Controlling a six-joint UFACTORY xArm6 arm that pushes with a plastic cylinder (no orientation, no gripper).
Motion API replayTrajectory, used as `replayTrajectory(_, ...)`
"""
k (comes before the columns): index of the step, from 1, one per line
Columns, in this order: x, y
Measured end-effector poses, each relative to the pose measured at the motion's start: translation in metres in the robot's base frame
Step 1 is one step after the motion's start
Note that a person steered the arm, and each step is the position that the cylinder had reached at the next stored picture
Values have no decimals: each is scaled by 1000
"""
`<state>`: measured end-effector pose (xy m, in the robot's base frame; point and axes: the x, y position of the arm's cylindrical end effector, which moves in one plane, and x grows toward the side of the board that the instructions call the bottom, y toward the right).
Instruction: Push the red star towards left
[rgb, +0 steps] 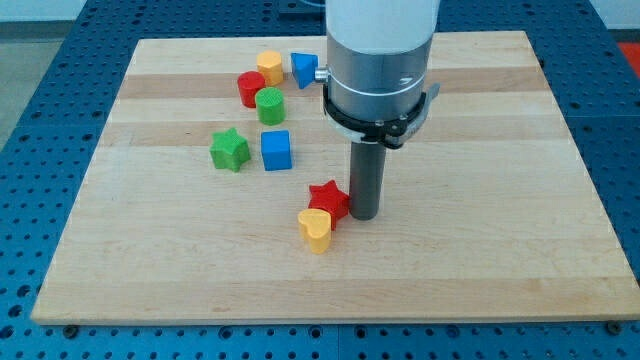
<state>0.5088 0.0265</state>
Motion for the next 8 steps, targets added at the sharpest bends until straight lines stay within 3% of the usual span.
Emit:
replayTrajectory(3,-4,-100)
replayTrajectory(8,-52,-77)
